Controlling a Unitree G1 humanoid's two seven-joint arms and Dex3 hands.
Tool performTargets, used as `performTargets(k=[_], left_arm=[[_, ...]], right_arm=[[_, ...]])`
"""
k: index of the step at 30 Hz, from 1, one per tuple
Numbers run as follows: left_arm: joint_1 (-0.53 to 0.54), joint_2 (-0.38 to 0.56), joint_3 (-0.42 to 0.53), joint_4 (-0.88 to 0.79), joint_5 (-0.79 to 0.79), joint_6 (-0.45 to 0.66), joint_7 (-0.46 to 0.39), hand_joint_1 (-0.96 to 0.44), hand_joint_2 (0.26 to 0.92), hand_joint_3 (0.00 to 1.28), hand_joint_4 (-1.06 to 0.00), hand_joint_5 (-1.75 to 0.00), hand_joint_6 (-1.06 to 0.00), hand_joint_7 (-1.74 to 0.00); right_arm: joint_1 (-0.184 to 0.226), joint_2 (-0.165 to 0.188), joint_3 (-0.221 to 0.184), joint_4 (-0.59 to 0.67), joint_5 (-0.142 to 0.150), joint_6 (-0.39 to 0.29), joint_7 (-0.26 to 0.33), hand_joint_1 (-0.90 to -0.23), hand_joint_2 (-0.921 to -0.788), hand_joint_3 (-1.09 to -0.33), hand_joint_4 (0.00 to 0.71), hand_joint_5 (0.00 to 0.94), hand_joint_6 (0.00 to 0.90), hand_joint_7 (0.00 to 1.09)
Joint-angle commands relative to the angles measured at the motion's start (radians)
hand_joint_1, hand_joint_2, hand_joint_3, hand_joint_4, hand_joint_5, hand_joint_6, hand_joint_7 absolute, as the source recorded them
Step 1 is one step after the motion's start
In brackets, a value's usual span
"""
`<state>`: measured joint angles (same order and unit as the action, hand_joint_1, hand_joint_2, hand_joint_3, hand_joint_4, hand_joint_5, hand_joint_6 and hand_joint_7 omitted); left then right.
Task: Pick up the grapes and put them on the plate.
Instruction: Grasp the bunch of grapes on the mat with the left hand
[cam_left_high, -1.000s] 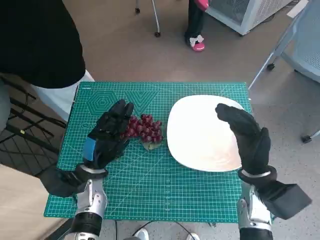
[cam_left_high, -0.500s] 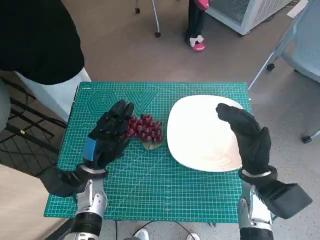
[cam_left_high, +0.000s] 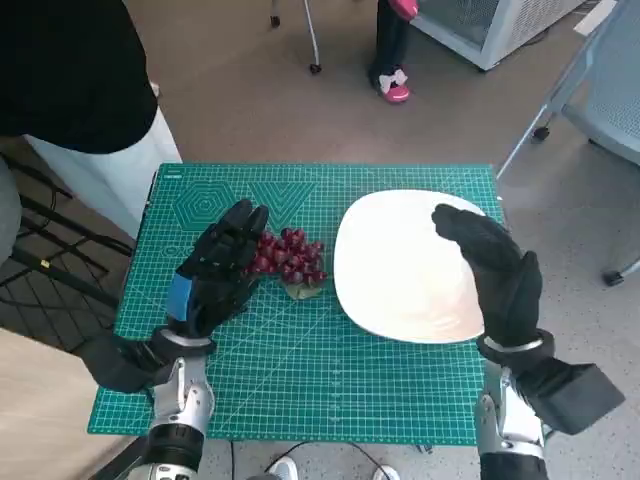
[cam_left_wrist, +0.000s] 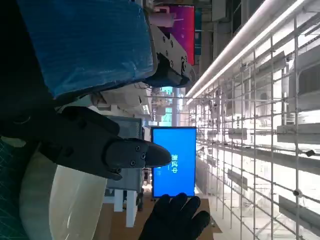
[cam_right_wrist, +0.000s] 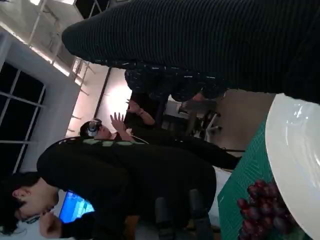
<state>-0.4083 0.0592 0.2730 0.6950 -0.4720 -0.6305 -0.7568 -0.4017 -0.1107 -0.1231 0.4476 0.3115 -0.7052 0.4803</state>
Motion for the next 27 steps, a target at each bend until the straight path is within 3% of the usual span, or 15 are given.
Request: performTargets(k=[1,6,14,19,27], left_arm=[[-0.032,0.032,-0.003,-0.004,0.023,0.014,0.016,-0.47,0.921,0.18,-0.26,0.0,-0.45,0.0],[-0.047,0.112,-0.036,-0.031,0.171,-0.001,0.111,-0.47,0.919,0.09,-0.22,0.0,-0.42,0.0],[-0.047,0.314,-0.144,-0.217,0.63,0.084,0.34,-0.43,0.857,0.01,-0.06,0.0,-0.22,0.0],[-0.064,0.367,-0.219,-0.379,0.891,0.286,0.424,-0.28,0.775,0.0,-0.03,0.0,-0.17,0.0],[-0.104,0.347,-0.344,-0.546,1.172,0.619,0.405,-0.13,0.724,0.0,-0.01,0.0,-0.2,-0.01]], right_arm=[[0.005,-0.001,-0.004,0.014,-0.002,0.007,0.003,-0.614,-0.921,-0.868,0.373,0.001,0.01,0.46],[-0.001,-0.002,-0.004,0.02,-0.004,0.006,0.002,-0.615,-0.921,-0.869,0.373,0.001,0.008,0.46],[-0.012,-0.004,-0.006,0.039,-0.006,0.0,0.003,-0.615,-0.921,-0.87,0.372,0.001,0.008,0.47],[-0.016,-0.004,-0.004,0.04,-0.009,-0.002,0.001,-0.617,-0.921,-0.87,0.372,0.001,0.007,0.47],[-0.017,-0.002,-0.001,0.042,-0.01,-0.006,0.001,-0.62,-0.921,-0.869,0.372,0.001,0.006,0.47]])
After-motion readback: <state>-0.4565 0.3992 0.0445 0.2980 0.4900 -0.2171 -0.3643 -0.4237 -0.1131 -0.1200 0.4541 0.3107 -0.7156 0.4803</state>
